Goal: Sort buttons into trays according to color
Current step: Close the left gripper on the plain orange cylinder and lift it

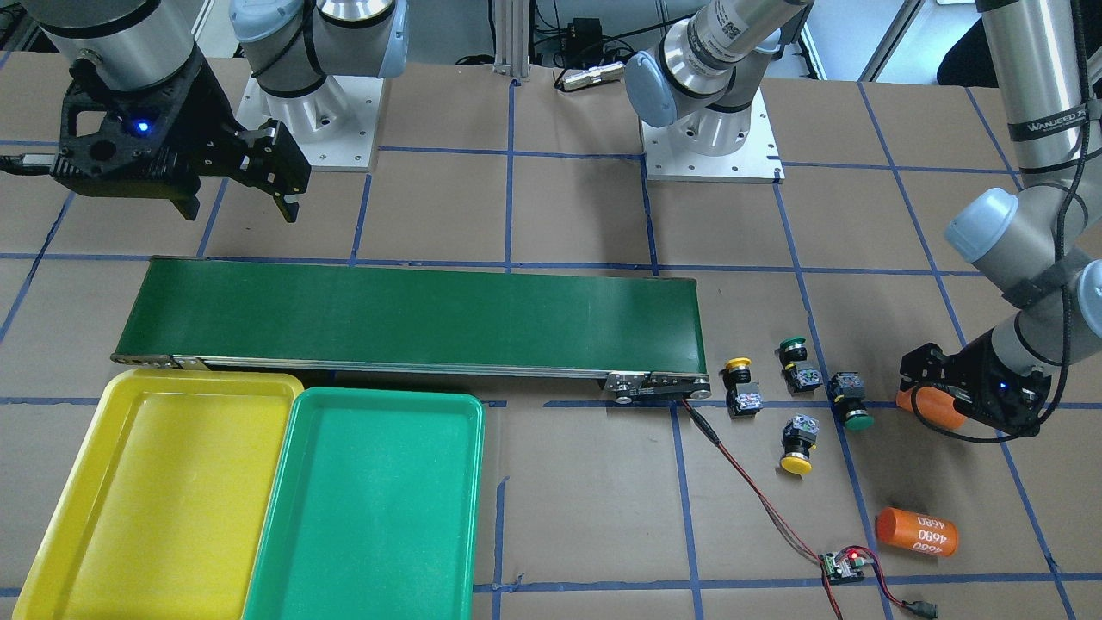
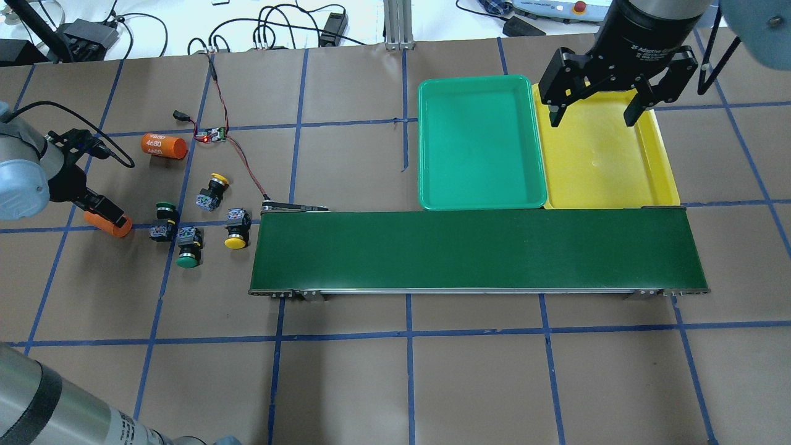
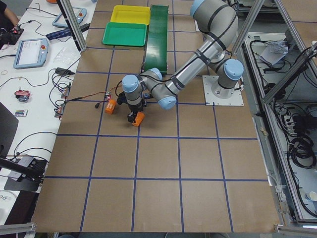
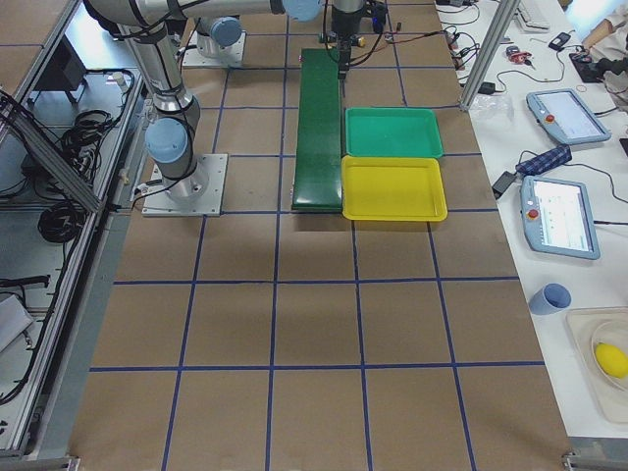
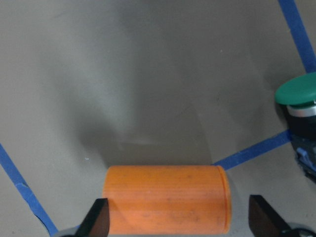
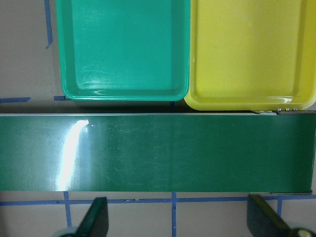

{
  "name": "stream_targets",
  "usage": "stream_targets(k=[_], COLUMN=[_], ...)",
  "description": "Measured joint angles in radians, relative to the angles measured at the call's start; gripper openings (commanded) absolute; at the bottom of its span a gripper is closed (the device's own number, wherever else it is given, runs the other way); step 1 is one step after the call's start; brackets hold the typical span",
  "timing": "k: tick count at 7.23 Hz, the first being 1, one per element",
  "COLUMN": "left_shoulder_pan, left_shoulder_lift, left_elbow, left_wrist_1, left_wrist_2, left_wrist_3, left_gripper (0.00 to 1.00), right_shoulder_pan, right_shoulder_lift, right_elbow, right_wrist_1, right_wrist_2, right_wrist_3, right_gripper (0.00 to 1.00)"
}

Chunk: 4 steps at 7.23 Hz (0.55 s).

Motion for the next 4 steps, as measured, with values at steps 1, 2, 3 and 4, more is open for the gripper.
stream_targets(k=[1, 2, 3, 4], left_shoulder_pan=[0.0, 0.0, -0.001, -0.004], left_shoulder_lift=[-0.001, -0.003, -0.005, -0.004], left_elbow=[0.006, 0.018, 0.026, 0.03], left_wrist_1=[0.0, -0.001, -0.002, -0.003], left_wrist_2=[0.001, 0.001, 0.002, 0.003], left_wrist_3=[-0.001, -0.001, -0.001, -0.002], left_gripper=[1.0, 1.0, 1.0, 1.0], right_shoulder_pan=[0.0, 0.0, 0.0, 0.0], right_shoulder_lift=[0.0, 0.0, 0.0, 0.0], right_elbow=[0.001, 0.001, 0.002, 0.002], right_wrist_1=[0.0, 0.0, 0.0, 0.0], right_wrist_2=[0.0, 0.0, 0.0, 0.001], right_wrist_3=[0.0, 0.0, 0.0, 0.0], right_gripper=[1.0, 1.0, 1.0, 1.0])
